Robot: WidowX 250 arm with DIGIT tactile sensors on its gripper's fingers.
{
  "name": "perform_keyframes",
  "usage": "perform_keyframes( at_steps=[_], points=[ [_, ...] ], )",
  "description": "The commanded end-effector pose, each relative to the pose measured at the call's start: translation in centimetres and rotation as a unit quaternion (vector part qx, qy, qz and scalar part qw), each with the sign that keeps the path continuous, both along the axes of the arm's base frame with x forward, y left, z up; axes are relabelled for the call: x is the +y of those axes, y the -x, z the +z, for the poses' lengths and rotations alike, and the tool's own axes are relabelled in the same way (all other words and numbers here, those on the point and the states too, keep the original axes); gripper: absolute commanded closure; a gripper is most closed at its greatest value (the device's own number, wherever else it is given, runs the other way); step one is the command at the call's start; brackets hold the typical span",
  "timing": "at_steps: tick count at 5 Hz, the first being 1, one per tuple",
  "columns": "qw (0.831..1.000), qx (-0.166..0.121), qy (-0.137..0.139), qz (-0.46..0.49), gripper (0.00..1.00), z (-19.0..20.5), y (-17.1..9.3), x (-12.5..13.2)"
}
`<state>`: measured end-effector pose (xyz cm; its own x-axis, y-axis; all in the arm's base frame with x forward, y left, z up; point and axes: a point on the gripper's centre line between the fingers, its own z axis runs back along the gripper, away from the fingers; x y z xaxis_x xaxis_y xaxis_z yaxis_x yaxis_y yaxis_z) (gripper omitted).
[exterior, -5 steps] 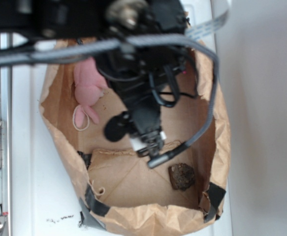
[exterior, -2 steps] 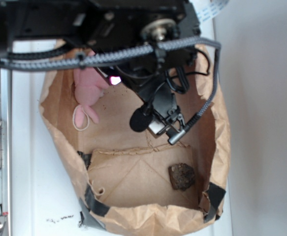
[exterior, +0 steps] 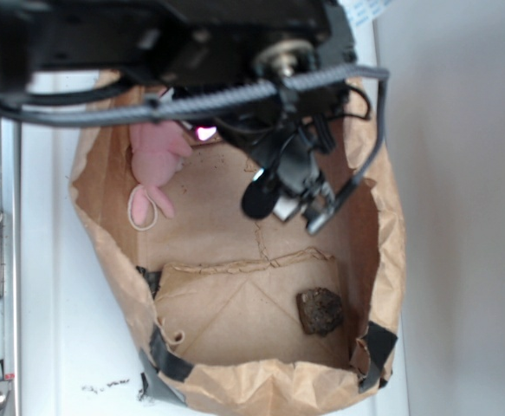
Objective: Grab the pink bunny.
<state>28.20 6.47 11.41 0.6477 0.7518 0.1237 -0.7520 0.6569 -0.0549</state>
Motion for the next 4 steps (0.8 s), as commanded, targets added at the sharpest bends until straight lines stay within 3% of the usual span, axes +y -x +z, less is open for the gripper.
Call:
perform_keyframes(
  at_steps=[1,2,4],
  points=[
    [0.998,0.012,-0.011,0.066,0.00,-1.2,0.9,2.2],
    [0.998,0.002,-0.002,0.065,0.00,-1.1,1.4,2.8],
    [0.997,0.027,-0.020,0.073,0.00,-1.8,1.8,4.0]
  ],
)
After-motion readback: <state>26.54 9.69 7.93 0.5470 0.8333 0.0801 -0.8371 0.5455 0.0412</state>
